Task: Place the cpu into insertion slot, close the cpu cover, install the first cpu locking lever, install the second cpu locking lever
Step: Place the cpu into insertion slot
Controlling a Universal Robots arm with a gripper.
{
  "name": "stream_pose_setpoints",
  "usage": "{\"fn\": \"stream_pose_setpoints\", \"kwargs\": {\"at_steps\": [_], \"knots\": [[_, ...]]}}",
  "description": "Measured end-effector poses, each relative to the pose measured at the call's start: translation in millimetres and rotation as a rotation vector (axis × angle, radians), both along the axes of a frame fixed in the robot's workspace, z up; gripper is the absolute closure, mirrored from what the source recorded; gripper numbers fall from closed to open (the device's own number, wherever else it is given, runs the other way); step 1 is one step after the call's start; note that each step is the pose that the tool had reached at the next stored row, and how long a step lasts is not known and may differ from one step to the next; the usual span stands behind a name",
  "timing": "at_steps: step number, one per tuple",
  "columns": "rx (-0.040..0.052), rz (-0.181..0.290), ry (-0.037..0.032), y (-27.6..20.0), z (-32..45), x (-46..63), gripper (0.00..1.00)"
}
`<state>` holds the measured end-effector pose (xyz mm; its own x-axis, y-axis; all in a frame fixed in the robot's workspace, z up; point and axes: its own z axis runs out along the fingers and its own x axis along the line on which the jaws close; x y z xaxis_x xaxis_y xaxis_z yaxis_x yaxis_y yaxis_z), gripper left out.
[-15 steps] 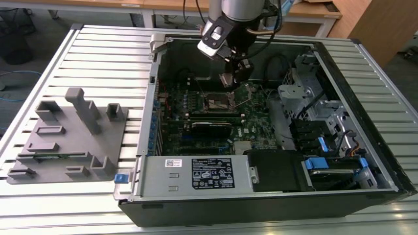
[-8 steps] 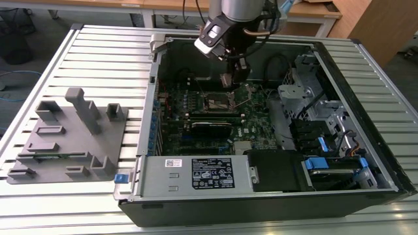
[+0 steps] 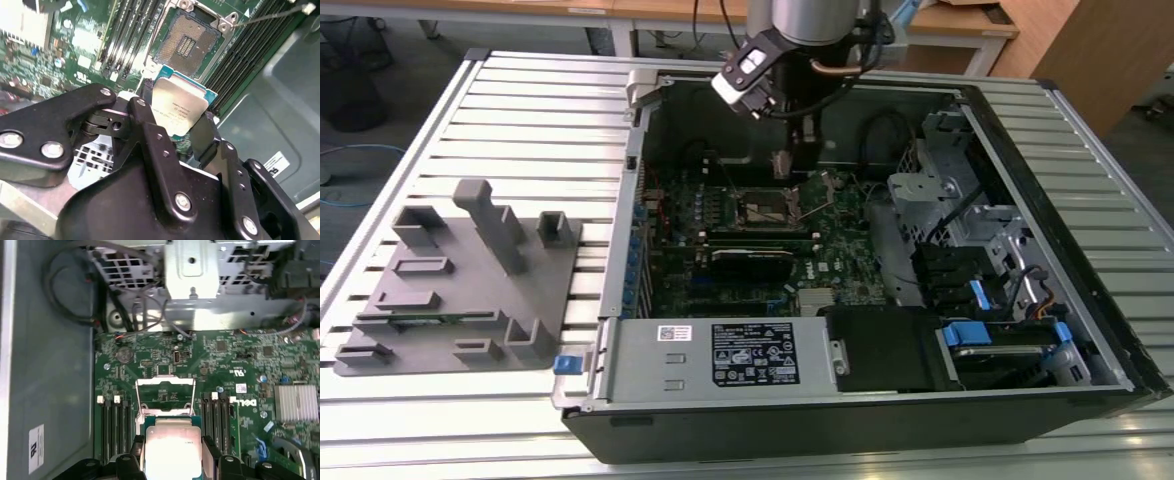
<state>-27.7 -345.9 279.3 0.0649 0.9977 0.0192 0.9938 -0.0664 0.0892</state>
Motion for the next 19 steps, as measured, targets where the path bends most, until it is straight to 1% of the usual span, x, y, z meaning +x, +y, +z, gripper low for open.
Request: {"fn": "stream_pose_setpoints", "kwargs": {"at_steps": [5, 6, 19], "knots": [[0.0, -0.09, 0.0, 0.0, -0.8, 0.0, 0.46], [-0.0002, -0.098, 0.0002, 0.0, -0.8, 0.0, 0.46], [0.0, -0.107, 0.0001, 0.0, -0.9, 0.0, 0.46]]}}
